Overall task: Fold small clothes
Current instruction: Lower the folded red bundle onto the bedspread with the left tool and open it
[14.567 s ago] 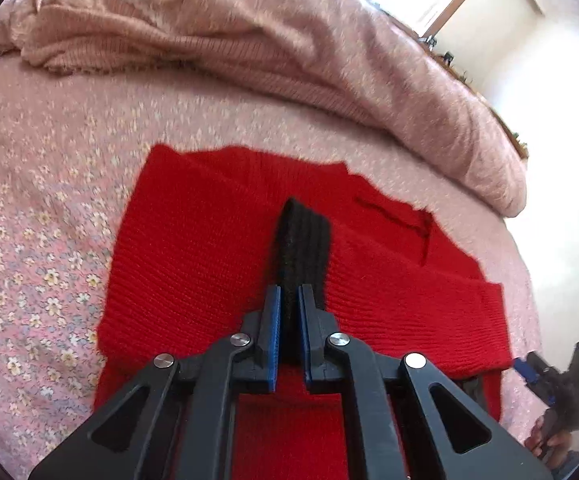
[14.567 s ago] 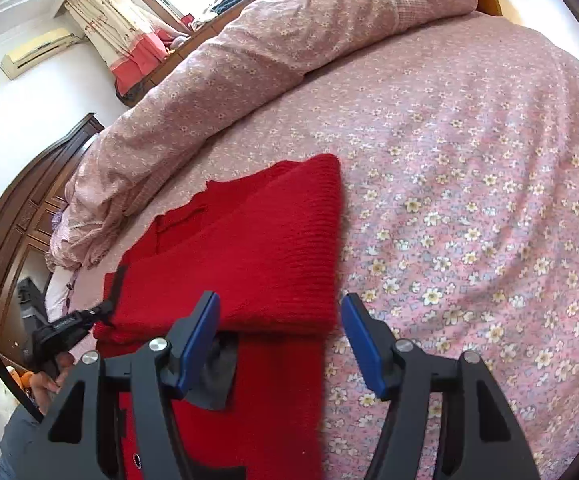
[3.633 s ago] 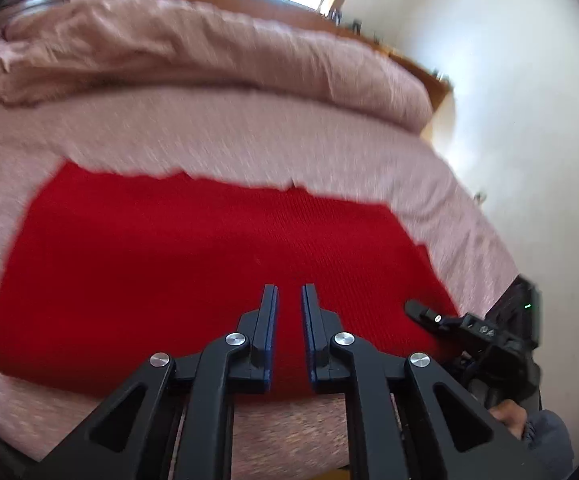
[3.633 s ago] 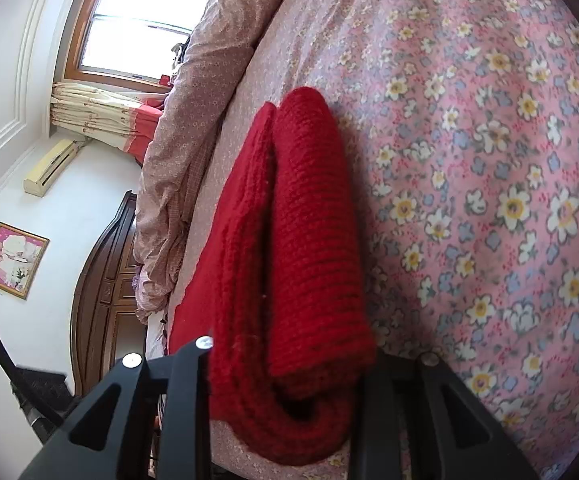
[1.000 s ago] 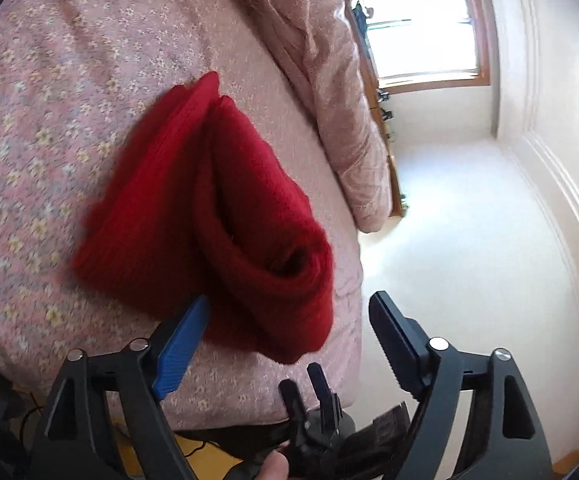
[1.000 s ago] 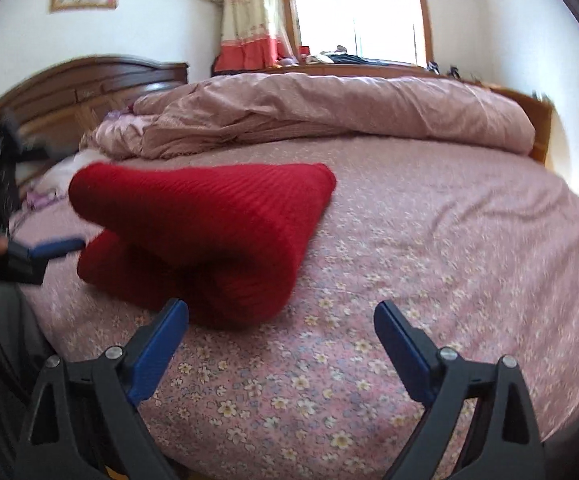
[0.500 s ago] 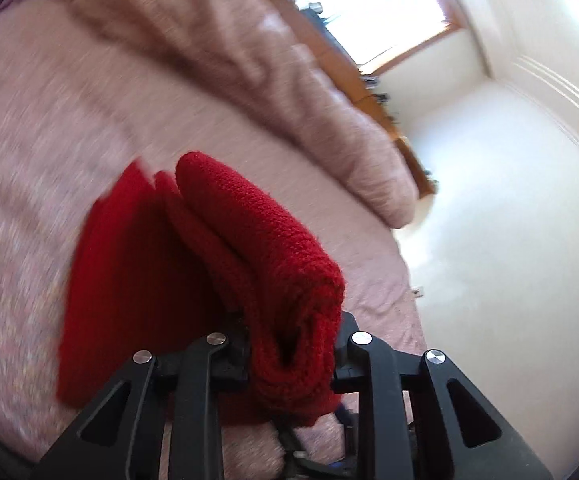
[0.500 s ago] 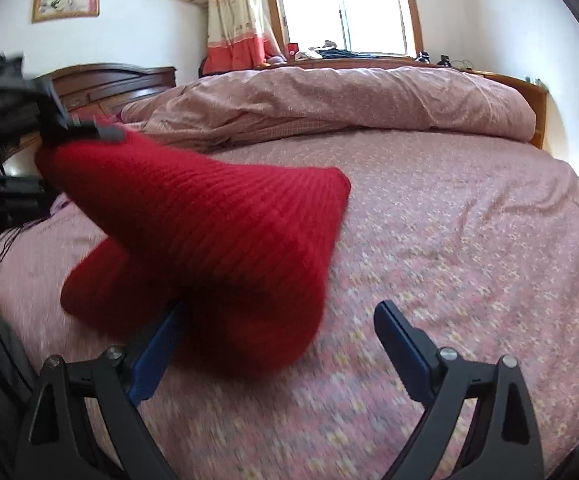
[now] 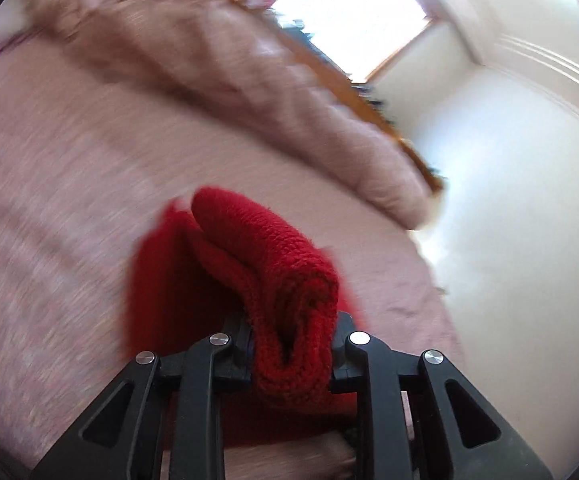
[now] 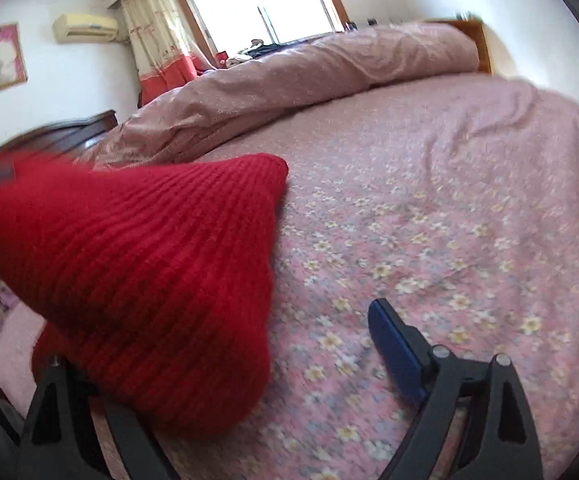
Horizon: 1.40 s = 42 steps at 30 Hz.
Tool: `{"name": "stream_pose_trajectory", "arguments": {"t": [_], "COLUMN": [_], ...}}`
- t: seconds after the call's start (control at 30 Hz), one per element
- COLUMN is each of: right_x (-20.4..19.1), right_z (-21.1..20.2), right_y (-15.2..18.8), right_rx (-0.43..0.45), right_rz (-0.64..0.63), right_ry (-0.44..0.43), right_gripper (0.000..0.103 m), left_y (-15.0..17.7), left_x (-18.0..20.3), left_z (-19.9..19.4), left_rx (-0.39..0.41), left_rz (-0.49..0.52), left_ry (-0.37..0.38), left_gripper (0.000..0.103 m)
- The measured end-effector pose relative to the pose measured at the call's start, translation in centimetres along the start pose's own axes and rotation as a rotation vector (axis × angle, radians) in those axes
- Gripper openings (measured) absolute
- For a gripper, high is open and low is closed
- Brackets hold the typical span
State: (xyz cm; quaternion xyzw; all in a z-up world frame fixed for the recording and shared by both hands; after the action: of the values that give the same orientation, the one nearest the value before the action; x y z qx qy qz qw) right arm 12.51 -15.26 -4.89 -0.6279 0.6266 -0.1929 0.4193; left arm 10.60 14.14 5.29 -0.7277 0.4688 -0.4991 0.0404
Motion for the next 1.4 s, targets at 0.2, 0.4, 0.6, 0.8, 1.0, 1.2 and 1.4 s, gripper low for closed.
{"name": "stream_pose_trajectory", "arguments": {"t": [0.2,0.4,0.6,0.8,1.0,1.2,1.4], "right_x": [-1.5,0.4,1.7,3.7,2.2,-4.6,-9.1], "right_z": [0.2,-2.1,-5.0,-6.8,-7.0,-4.8,-2.4], "right_y": [0.6,1.1,2.2,1.2,-3.0,-5.5,-4.1], "right_rx": [-0.011,-0.09,-0.106,-0.074,-0.031,-0.034,-0.106], "right_rz": [-0.104,-0.067,-0.079,-0.061,0.0,-0.165,-0.336], "right_ry": [0.026,-0.07,-0.042,0.112,-0.122,-0.346,-0.366], "right_gripper": [0.096,0.096,0.096,0.093,0.064,0.022,0.017], "left_y": [2.3,4.1,4.7,4.5,4.6,3.1,1.1], "left_x": [-4.2,-3.9,-3.8,-4.0,-4.4,-2.4,0.4], "left_z": [-0.7,-0.5,-0.7,-1.1,-4.6,-8.2,-5.2], "left_rx": [-0.006,-0.027,-0.018,-0.019,0.041,0.182,0.148], "left_rz": [-0.091,-0.046,-0.014,-0.036,-0.128,-0.057,0.029], "left_ry": [-0.05,-0.09,-0.118,-0.116,-0.052,-0.139,-0.138], "left_gripper": [0.017,0.018,0.02,0.029,0.029,0.029,0.029]}}
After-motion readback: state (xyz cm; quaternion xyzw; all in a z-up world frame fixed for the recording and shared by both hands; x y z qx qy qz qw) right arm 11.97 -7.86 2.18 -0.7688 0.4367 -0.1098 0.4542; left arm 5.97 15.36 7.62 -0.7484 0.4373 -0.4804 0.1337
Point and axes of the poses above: each gripper's, at about its wrist camera, not at the fingertips, and z roughly the way its jaws point, x to its right, y to its underside, the point moved 2 cm from there along z, roughly the way its jaws point, and after that the axes turned 3 degrees about y, right-handed, at the moved point
